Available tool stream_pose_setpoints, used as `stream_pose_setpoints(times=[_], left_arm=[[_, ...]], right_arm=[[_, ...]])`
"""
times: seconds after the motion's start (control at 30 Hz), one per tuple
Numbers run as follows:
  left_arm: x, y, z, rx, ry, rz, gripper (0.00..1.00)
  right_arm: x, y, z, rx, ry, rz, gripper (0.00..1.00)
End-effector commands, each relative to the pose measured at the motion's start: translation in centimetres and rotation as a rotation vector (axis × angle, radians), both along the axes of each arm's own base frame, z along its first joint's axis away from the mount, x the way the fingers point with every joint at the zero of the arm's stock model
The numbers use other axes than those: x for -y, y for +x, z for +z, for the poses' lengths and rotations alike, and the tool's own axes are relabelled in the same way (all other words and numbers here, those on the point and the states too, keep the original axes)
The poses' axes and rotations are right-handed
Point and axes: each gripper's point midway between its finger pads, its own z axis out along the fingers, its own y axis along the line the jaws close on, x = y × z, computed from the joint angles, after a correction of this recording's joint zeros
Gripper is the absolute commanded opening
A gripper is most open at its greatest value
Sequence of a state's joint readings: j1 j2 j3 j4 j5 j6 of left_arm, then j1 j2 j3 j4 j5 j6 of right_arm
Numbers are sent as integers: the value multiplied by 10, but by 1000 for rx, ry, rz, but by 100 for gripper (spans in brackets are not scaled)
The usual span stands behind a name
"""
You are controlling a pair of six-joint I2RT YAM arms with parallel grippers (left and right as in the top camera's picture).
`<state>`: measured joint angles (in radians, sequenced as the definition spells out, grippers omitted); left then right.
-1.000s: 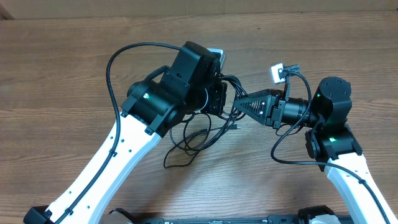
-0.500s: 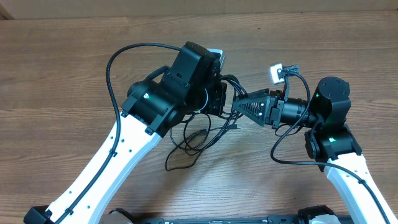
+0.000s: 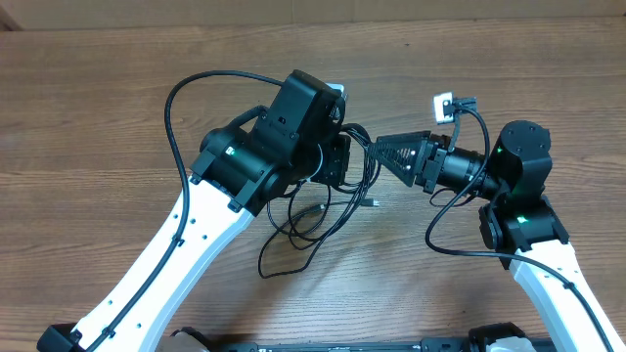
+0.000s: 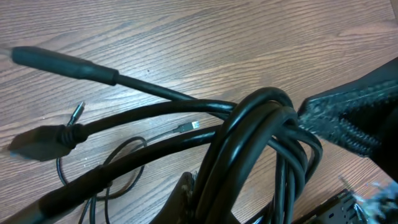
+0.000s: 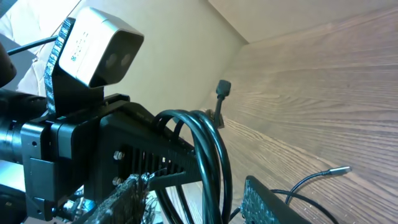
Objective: Untangle cables
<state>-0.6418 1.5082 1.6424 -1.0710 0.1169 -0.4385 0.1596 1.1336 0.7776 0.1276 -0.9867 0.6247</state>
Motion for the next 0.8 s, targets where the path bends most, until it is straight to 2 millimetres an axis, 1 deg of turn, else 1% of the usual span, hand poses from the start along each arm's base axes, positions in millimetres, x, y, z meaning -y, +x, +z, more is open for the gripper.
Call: stream_pose_setpoints(times=[0.0,0.13,0.2,0.37,0.47,0.6,0.67,0.7,0.73,0.77], left_arm=[[0,1,4,22,7,-4,4],[1,3,5,25,0,1,4],[4,4,7,36,-11,-1,4],[6,7,7,36,-19,7,4],[5,6,6,31,-14,7,4],[5,6,6,30,-15,8,4],[5,6,6,28,-17,10,4],[5,6,6,28,-17,10,4],[5,6,6,28,-17,10,4],[5,6,6,28,-17,10,4]], right_arm=[[-1,1,9,44,3,-7,48],[-5,-8,10,37,13,46,46],[-10,-14,10,35,17,84,45],[-22,-24,10,42,15,128,40],[-25,-25,10,42,15,137,39],[-25,-26,10,38,15,137,34],[-25,-26,9,35,14,137,29],[-25,-26,9,35,14,137,25],[-25,-26,9,35,14,136,14],[-25,-25,9,35,14,136,8]])
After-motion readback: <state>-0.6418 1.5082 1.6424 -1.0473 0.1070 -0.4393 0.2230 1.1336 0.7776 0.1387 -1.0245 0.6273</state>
